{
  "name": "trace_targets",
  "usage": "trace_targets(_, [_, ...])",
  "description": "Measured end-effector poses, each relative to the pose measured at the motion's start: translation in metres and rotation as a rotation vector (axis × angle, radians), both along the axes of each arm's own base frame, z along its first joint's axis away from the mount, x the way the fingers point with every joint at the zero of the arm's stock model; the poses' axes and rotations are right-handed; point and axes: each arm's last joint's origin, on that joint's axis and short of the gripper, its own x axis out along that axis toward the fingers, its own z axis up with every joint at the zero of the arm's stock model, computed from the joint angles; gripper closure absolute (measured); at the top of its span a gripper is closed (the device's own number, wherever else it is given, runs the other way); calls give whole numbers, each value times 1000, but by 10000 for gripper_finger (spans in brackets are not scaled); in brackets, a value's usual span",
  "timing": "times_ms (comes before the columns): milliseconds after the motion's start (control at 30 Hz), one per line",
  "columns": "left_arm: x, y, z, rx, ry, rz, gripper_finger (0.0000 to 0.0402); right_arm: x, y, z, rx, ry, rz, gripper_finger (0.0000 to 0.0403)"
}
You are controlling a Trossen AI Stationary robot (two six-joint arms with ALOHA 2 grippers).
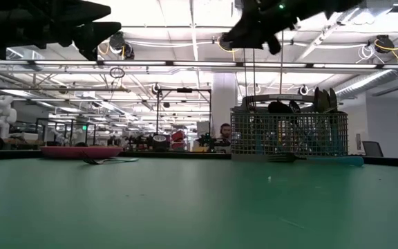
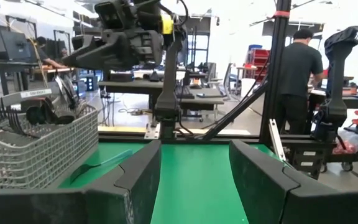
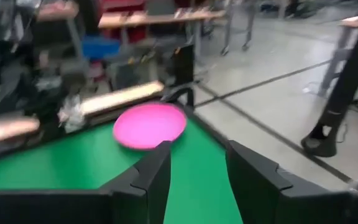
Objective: Sort silverware
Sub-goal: Put the blue fork into the gray silverware basket
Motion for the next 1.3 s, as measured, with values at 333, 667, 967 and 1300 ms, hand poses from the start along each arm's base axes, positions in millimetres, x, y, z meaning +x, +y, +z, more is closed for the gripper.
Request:
trace_targets(333, [0,0,1,45,-10,11,210,89,15,-15,-256,413,256,261])
trace_targets(667, [-13,14,-8,141,359,470,210,175,1,-68,-268,520,549,261])
trace_targets(967, [-19,22,-12,72,447,595,210,231,-6,-110,-232,674,695,261])
trace_targets(1300, [-18,22,-12,56,449,525,210,265,-15,-135,-251,777,779,262])
